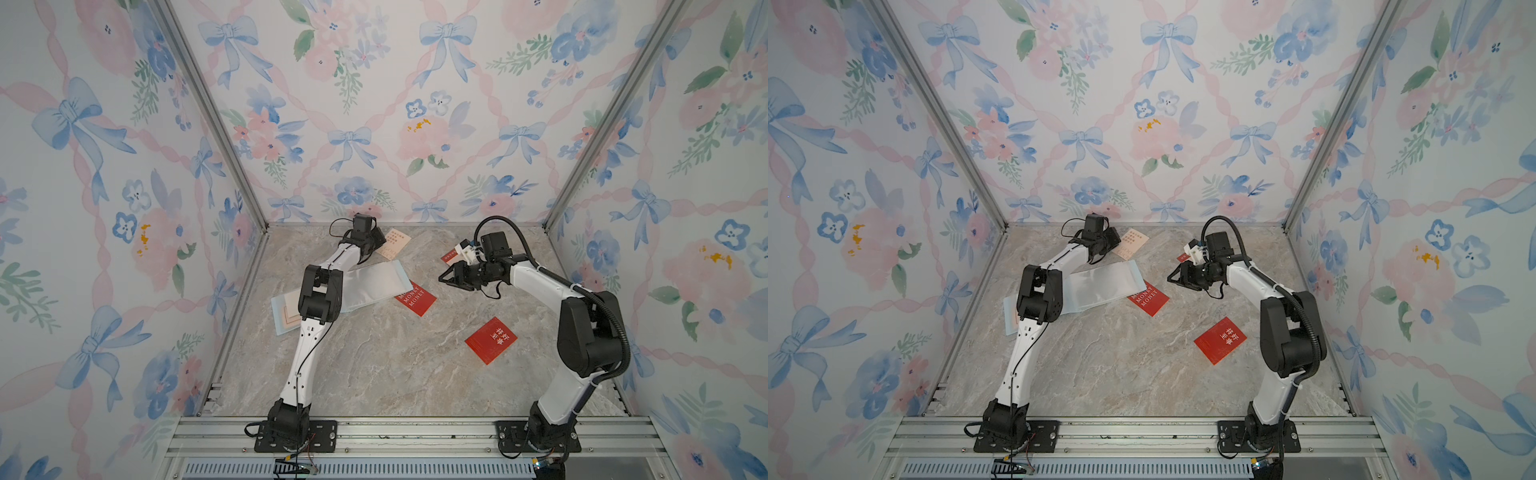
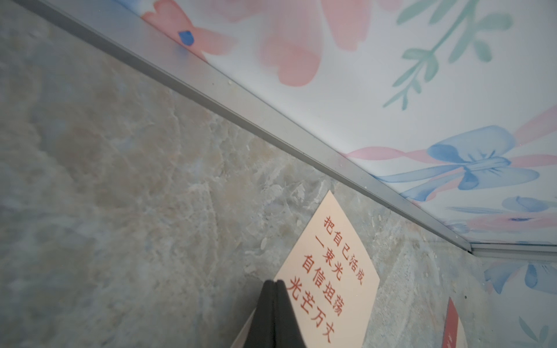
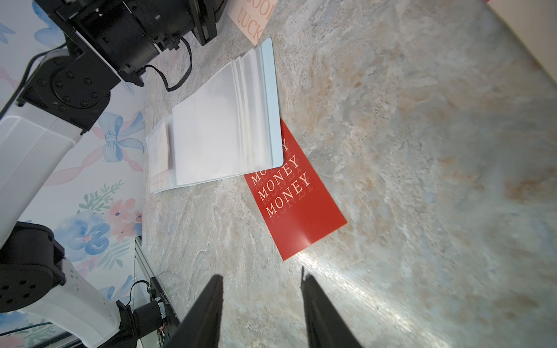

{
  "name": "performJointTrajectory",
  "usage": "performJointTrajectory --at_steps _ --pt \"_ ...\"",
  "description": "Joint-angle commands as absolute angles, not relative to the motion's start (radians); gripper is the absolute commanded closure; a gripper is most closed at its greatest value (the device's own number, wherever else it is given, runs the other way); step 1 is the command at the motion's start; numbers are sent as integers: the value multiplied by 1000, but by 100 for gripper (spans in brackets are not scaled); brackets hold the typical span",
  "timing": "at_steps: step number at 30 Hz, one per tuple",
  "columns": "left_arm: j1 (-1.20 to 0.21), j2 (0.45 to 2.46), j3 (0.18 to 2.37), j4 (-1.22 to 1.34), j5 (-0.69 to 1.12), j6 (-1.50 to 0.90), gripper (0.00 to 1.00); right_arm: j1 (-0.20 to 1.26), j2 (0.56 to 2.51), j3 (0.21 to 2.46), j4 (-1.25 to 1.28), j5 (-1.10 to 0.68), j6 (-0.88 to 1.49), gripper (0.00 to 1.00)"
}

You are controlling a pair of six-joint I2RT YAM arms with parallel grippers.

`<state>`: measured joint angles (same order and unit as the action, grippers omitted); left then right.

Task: Place the photos into the photo albums
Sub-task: Move the photo to the center of the board.

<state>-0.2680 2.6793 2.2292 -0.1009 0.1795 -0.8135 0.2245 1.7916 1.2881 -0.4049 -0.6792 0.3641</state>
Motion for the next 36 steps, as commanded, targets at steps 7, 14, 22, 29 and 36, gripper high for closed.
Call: performJointTrajectory --at_steps 7,14,22,29,36 --pt "-375 2667 2123 -132 259 -787 100 198 1746 1273 -424 -690 348 55" --pt "-455 2618 2045 -136 293 -778 100 195 1763 1278 -405 -689 362 55" --pt "-601 2560 1912 -135 302 -776 100 193 1821 1285 -369 -674 385 55" --pt "-681 2536 1873 -135 304 -792 100 157 1840 1264 -362 -644 399 55" --pt "-680 2430 1844 -135 318 -786 100 87 1810 1169 -329 -588 421 55"
